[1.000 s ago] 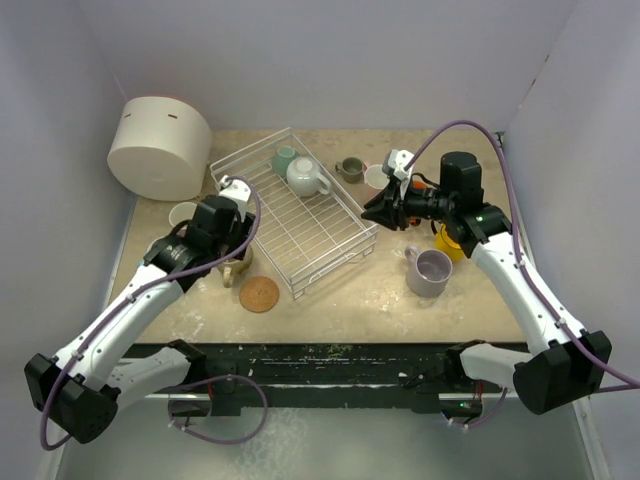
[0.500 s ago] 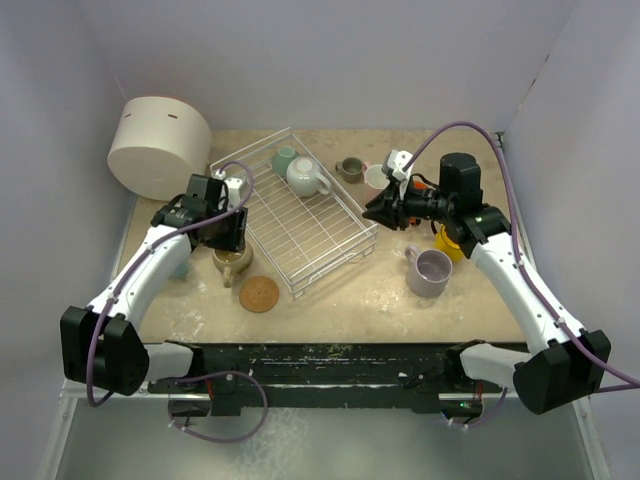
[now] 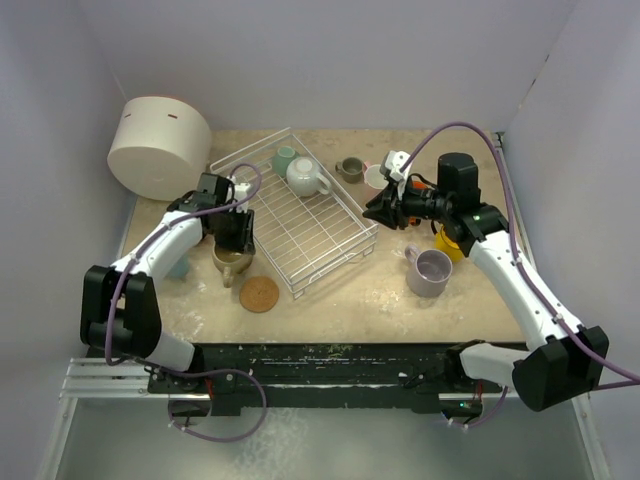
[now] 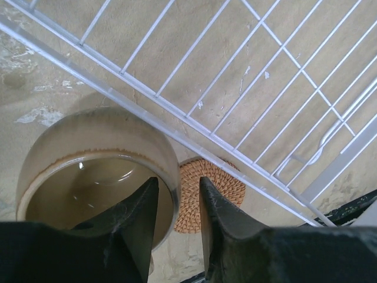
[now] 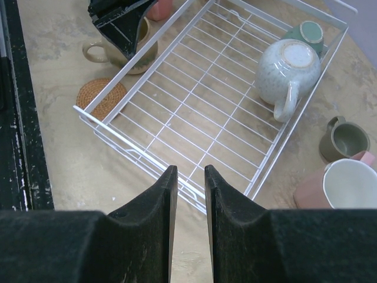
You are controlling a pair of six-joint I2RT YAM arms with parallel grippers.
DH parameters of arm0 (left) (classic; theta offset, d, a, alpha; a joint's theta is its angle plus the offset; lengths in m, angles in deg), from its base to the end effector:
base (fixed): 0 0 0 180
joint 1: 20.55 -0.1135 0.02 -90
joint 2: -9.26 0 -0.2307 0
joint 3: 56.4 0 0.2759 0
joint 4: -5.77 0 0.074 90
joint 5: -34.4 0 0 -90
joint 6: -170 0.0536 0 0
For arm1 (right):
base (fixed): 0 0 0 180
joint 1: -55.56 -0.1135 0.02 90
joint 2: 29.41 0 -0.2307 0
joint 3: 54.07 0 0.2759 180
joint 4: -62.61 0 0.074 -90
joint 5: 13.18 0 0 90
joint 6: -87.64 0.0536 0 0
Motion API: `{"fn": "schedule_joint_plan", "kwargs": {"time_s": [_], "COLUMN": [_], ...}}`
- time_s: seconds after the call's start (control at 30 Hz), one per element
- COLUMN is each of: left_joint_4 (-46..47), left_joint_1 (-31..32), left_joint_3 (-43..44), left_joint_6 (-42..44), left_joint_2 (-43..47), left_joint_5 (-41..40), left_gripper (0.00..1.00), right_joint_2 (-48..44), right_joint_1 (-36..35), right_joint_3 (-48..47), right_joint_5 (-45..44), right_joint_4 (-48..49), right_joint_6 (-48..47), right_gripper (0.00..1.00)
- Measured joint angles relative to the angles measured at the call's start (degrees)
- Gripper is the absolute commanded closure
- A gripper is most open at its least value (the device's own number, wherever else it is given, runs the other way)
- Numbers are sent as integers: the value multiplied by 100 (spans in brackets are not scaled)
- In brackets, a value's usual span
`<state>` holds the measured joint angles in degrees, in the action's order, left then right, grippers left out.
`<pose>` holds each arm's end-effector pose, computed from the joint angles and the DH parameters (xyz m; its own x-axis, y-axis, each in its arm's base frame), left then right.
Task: Load the cups into the dish rack
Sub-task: Pick up the cup at the center of the board.
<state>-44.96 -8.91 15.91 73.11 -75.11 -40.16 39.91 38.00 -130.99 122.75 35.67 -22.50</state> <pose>0.3151 -0.0795 0.1737 -0.9024 0.0678 -0.4255 0.2070 0.9344 -0.2899 0.2906 0.1324 0.3290 -0.0016 -0.2517 -0.9678 -0.9126 0.3961 -0.1015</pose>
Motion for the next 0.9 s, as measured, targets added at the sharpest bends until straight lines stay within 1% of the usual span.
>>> {"fn": "schedule_joint_plan", "kwargs": {"time_s": [0.17, 0.3, 0.4, 0.53, 0.77, 0.9], "left_joint_4": [44, 114, 127, 140, 168, 74], "left_joint_1": [0, 0, 0, -7, -4, -7], "left_joint_3": [-87, -140, -166, -208, -284, -382], "left_joint_6": [-2, -4, -4, -35, -83, -120], "left_joint_2": [-129, -188, -251, -256, -173, 103], "left_joint_5": [0, 37, 68, 101, 74, -44], "left_gripper": [65, 73, 81, 100, 100, 100], "right_joint_2": [46, 83, 87, 87, 87, 87], "right_joint_1": [0, 0, 0, 0, 0, 0], "right_joint_3": [0, 0, 0, 0, 0, 0], "right_joint_5": [-2, -4, -4, 0, 7, 9], "right_joint_4": [-2, -4, -4, -4, -4, -4], "right_joint_6": [-39, -52, -59, -70, -70, -72], "right_gripper": [72, 72, 72, 72, 72, 72]}}
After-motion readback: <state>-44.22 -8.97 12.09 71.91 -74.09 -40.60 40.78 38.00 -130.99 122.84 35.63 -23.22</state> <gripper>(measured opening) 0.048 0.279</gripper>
